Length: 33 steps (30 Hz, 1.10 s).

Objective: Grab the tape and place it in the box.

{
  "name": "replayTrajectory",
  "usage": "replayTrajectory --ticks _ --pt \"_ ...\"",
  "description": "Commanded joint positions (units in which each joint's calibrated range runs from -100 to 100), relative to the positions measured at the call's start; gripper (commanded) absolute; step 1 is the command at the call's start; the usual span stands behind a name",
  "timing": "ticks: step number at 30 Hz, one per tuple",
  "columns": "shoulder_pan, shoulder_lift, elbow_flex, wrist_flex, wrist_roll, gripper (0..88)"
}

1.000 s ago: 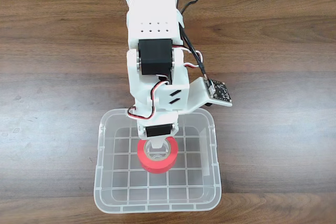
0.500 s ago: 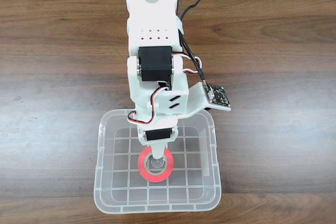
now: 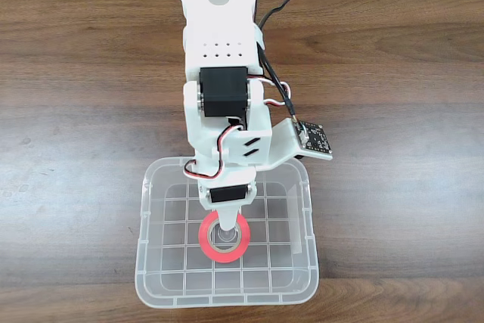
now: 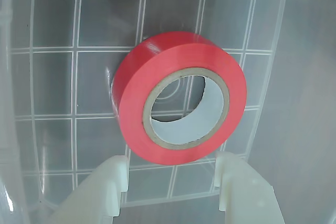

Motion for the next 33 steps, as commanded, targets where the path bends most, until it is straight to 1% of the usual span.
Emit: replayTrajectory --ticks 1,4,5,10,14,19,24,29,31,33 --pt "1.2 -10.5 -5.4 0.7 -0.2 12.0" --pt "1.0 -14.8 -5.4 4.2 -0.3 1.7" --pt "0.9 -16.0 -5.4 5.7 -0.3 0.7" --pt "0.4 -23.4 -5.3 15.4 -0.3 1.3" --pt "0.4 -29.5 -4.8 20.8 -0.4 1.3" --pt "0.5 -39.0 -0.6 21.5 -0.3 1.3" --pt "0.4 -51.4 16.9 21.5 -0.1 1.3" --pt "0.5 -65.9 43.5 21.2 0.5 1.3" --pt "0.4 -71.6 54.1 17.9 2.3 1.3" --pt "0.4 -77.8 65.1 10.4 3.4 1.3"
